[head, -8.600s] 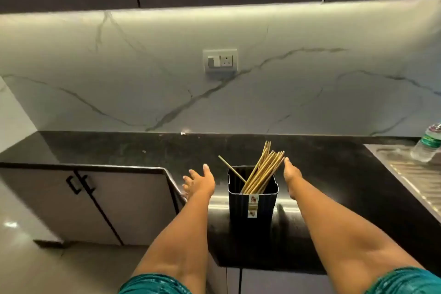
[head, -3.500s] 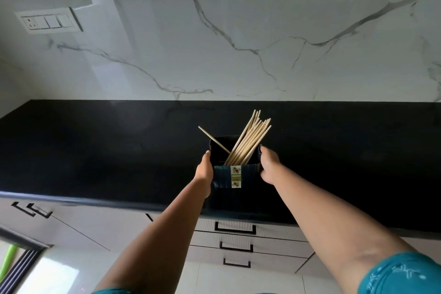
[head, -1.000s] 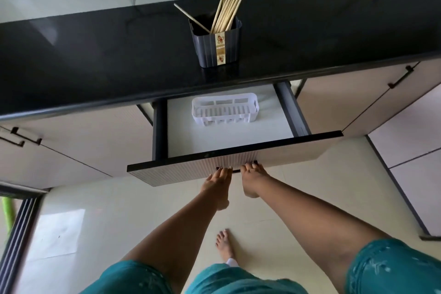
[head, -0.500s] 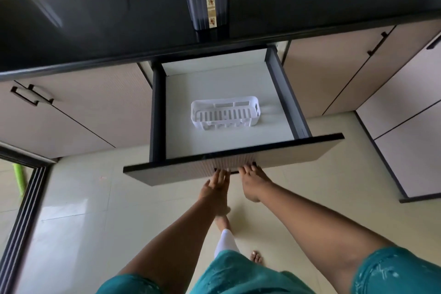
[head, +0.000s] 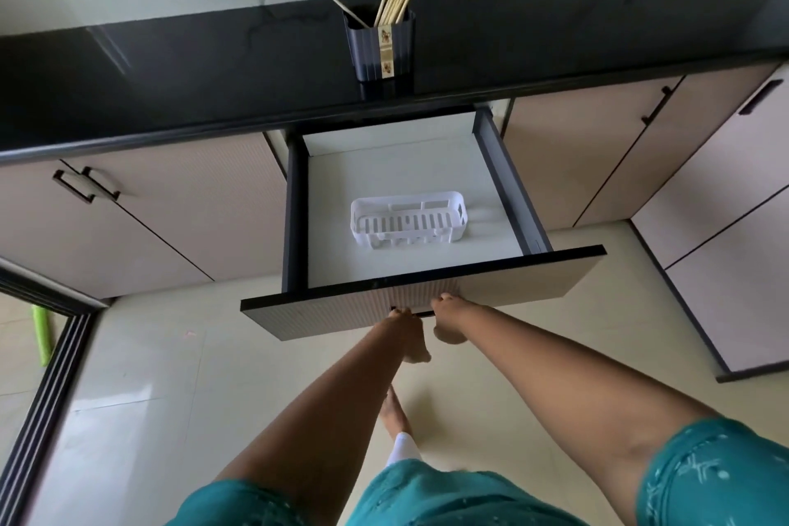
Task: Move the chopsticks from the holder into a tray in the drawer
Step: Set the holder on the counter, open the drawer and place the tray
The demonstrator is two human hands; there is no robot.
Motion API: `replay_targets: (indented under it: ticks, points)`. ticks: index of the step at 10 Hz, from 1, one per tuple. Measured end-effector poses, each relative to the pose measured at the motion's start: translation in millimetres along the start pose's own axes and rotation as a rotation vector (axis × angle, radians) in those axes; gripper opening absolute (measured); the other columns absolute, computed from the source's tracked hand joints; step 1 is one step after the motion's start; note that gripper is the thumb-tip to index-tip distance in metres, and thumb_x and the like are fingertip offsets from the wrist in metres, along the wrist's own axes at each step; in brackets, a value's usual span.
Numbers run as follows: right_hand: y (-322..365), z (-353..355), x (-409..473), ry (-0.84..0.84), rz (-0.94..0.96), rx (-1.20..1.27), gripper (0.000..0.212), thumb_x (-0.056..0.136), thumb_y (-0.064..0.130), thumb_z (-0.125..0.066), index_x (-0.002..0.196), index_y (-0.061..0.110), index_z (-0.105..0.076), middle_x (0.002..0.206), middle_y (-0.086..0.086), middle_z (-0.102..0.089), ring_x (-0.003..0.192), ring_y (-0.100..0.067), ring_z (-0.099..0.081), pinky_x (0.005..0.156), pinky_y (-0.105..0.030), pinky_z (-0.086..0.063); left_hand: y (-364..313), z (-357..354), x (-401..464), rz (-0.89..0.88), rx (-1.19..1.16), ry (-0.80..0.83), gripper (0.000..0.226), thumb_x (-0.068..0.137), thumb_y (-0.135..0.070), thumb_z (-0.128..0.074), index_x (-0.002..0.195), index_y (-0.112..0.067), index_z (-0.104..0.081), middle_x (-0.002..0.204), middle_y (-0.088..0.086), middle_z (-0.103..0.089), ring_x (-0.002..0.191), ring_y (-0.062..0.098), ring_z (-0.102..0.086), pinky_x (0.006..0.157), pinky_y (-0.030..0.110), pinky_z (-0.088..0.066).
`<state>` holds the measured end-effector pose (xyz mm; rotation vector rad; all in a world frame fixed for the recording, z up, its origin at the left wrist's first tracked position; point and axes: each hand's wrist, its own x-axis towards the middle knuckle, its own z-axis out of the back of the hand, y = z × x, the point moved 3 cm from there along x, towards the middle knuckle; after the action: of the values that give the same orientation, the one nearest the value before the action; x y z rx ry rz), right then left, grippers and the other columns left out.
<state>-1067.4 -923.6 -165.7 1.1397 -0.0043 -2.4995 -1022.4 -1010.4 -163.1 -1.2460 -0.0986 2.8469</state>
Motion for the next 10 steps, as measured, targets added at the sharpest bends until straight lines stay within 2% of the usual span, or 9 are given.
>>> replay_targets:
  ticks: [1,2,3,5,6,7,8,9,10]
  points:
    - [8.0,38.4,1.5,0.046,-0.033,0.148,0.036,0.097,0.014,-0.045,0.130,0.000,-0.052,0.136,-0.019,-0.055,0.125,-0.034,-0.055,0.104,-0.041,-0.046,-6.3,37.5,-8.0,-0.057,-0.066,-0.070,0.039,0.096,-0.024,-0.049,0.128,-0.003,-0.057,0.131,0.016,-0.057,0.121,0.032,-0.053,0.097,0.034,-0.042]
    - [19.0,80.3,0.6,0.218,-0.026,0.163,0.032,0.099,0.018,-0.039,0.090,0.002,-0.065,0.092,-0.015,-0.068,0.073,-0.023,-0.064,0.068,-0.028,-0.051,11.5,96.3,-15.7,0.010,-0.209,-0.193,0.028,0.094,-0.017,-0.049,0.112,-0.004,-0.065,0.116,0.015,-0.065,0.102,0.031,-0.062,0.087,0.033,-0.046]
    - [20.7,129.7,7.5,0.191,-0.021,0.224,0.029,0.096,0.022,-0.042,0.077,0.009,-0.061,0.077,-0.006,-0.065,0.059,-0.015,-0.051,0.055,-0.022,-0.040,34.3,133.8,-13.4,0.095,-0.337,-0.321,0.028,0.093,-0.014,-0.050,0.115,-0.003,-0.064,0.120,0.016,-0.064,0.110,0.032,-0.061,0.092,0.036,-0.047]
    - [5.6,199.2,39.4,-0.275,0.026,0.293,0.025,0.089,0.023,-0.049,0.094,0.007,-0.068,0.095,-0.010,-0.068,0.081,-0.027,-0.057,0.069,-0.026,-0.044,95.2,180.1,19.5,0.175,-0.521,-0.540,0.031,0.093,-0.010,-0.039,0.113,-0.002,-0.061,0.116,0.020,-0.064,0.106,0.035,-0.060,0.082,0.034,-0.047]
    - [-24.0,201.0,75.7,-0.348,-0.132,0.403,0.015,0.090,0.016,-0.044,0.086,0.008,-0.056,0.080,-0.008,-0.057,0.078,-0.027,-0.052,0.056,-0.026,-0.036,140.6,156.6,54.0,0.291,-0.614,-0.502,0.031,0.088,-0.009,-0.039,0.110,-0.001,-0.058,0.116,0.021,-0.063,0.103,0.035,-0.060,0.076,0.030,-0.043]
    - [-46.3,192.5,94.4,-0.316,-0.304,0.512,0.022,0.093,0.018,-0.045,0.105,0.006,-0.059,0.101,-0.012,-0.064,0.090,-0.030,-0.058,0.065,-0.026,-0.042,161.0,130.7,76.5,0.353,-0.649,-0.405,0.033,0.091,-0.015,-0.041,0.119,-0.002,-0.054,0.123,0.020,-0.060,0.108,0.033,-0.059,0.080,0.031,-0.044]
    - [-70.9,168.2,123.9,-0.217,-0.458,0.593,0.045,0.099,0.028,-0.043,0.135,0.002,-0.046,0.129,-0.016,-0.057,0.110,-0.033,-0.059,0.082,-0.034,-0.047,175.9,115.6,104.7,0.433,-0.763,-0.284,0.046,0.098,-0.029,-0.039,0.136,-0.004,-0.040,0.134,0.020,-0.052,0.113,0.036,-0.057,0.082,0.036,-0.050]
    - [-73.8,157.2,140.6,-0.174,-0.469,0.603,0.043,0.099,0.024,-0.039,0.136,0.003,-0.045,0.115,-0.013,-0.056,0.097,-0.030,-0.057,0.076,-0.031,-0.043,179.4,116.4,118.9,0.453,-0.858,-0.251,0.053,0.099,-0.033,-0.039,0.145,-0.008,-0.033,0.139,0.018,-0.048,0.113,0.037,-0.057,0.072,0.034,-0.051]
    - [-75.0,156.2,159.4,-0.207,-0.470,0.626,0.043,0.100,0.020,-0.037,0.140,0.005,-0.041,0.124,-0.013,-0.056,0.107,-0.031,-0.057,0.079,-0.031,-0.044,180.1,116.4,135.8,0.455,-1.020,-0.266,0.049,0.096,-0.021,-0.039,0.144,-0.014,-0.040,0.136,0.014,-0.053,0.112,0.034,-0.057,0.077,0.032,-0.048]
